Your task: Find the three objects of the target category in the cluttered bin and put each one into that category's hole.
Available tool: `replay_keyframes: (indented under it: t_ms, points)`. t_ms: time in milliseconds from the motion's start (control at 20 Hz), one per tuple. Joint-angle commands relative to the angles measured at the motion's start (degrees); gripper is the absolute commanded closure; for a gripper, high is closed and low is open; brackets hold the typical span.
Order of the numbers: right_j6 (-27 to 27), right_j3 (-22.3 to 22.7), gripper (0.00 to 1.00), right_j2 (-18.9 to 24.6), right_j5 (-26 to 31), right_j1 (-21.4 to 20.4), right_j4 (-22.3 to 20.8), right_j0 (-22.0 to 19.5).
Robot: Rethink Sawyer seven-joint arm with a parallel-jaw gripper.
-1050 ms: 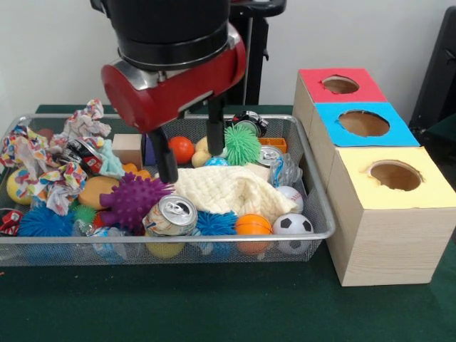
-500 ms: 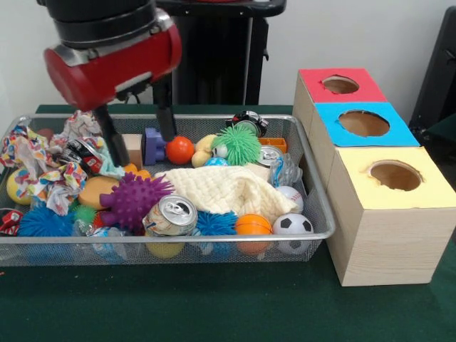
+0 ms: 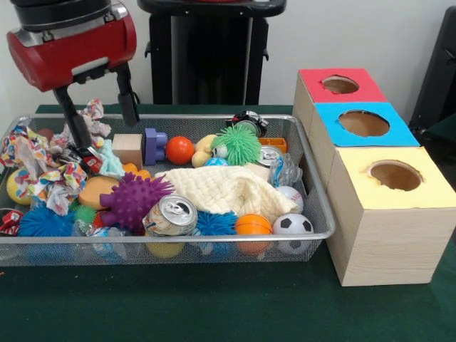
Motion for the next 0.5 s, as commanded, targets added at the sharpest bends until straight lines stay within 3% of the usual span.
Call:
replay_keyframes:
  t_ms: [50, 300, 500]
  points:
    - [9.6, 16.6, 0.00, -3.9, -6.1, -5.9, 2.1, -1.1]
    - [12.1, 23.6, 0.00, -5.4, -11.1, -10.0, 3.9, -2.0]
    - [12.4, 26.3, 0.00, -6.3, -13.5, -11.9, 4.8, -2.2]
